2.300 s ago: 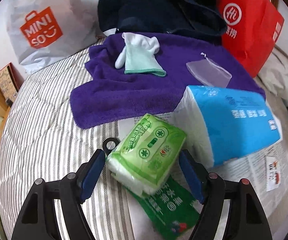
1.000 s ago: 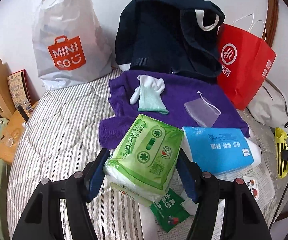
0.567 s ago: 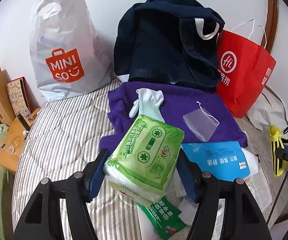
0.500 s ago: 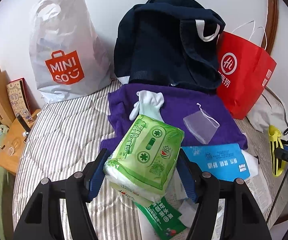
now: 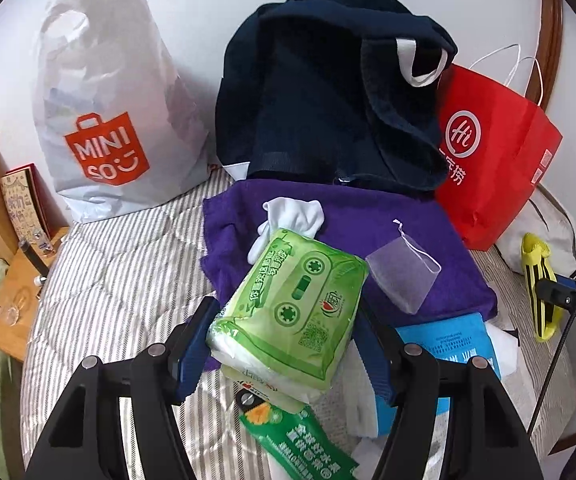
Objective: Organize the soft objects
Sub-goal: 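Carry the wipes pack with the left gripper while the right carries the yellow pouch onto the towel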
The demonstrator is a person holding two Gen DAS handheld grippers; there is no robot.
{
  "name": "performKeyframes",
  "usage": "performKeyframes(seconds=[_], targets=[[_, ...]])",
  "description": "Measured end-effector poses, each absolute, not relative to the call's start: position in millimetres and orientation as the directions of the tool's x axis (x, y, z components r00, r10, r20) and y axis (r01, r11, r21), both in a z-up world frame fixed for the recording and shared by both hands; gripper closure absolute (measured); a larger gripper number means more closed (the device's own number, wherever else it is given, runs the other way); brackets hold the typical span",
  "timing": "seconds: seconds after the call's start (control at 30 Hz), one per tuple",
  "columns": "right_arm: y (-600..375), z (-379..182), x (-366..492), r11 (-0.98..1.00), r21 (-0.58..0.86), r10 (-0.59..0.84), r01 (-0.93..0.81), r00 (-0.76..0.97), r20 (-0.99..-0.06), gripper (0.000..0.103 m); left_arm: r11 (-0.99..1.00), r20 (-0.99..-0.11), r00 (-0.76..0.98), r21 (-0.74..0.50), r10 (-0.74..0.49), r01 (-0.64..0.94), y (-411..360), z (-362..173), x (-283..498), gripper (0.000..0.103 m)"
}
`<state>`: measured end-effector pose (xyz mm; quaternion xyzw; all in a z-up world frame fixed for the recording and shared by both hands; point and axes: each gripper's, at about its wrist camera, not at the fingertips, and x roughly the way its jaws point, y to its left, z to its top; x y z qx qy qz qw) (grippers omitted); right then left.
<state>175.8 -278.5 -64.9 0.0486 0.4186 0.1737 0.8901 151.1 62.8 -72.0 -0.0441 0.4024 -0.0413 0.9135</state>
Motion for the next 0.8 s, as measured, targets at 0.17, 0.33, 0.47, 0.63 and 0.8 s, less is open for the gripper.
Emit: performKeyframes(seconds=[0.17,0.33,0.47,0.63,0.8], targets=[[-276.9,-67.8,193.8,0.939,0.221,0.338,-0.263,0.584,-0.738,0.029,0.992,-0.747,0.654,-0.108,-0.12,0.059,55.4,-81.3,171.1,0.038],[-272.3,-74.6,215.6,0.942,0.217,0.33,-0.258,0.574,-0.749,0.029,0.992,-0.758,0.64,-0.107,-0.126,0.068,52.7,-88.3,186.2,0.038],[-265.7,-81.5,233.8,0.943,0.211,0.323,-0.257,0.56,-0.763,0.029,0.991,-0.763,0.633,-0.113,-0.131,0.069,54.0,-92.4,195.6,0.038],[-254.8,-90.4,255.8,0.947,0.186,0.305,-0.262,0.548,-0.779,0.029,0.992,-0.762,0.634,-0.115,-0.127,0.06,59.1,-93.6,201.2,0.038],[-245.4,-101.6,285.1,0.952,0.18,0.289,-0.248,0.534,-0.795,0.029,0.992,-0.767,0.63,-0.119,-0.125,0.052,65.5,-98.2,207.0,0.038]])
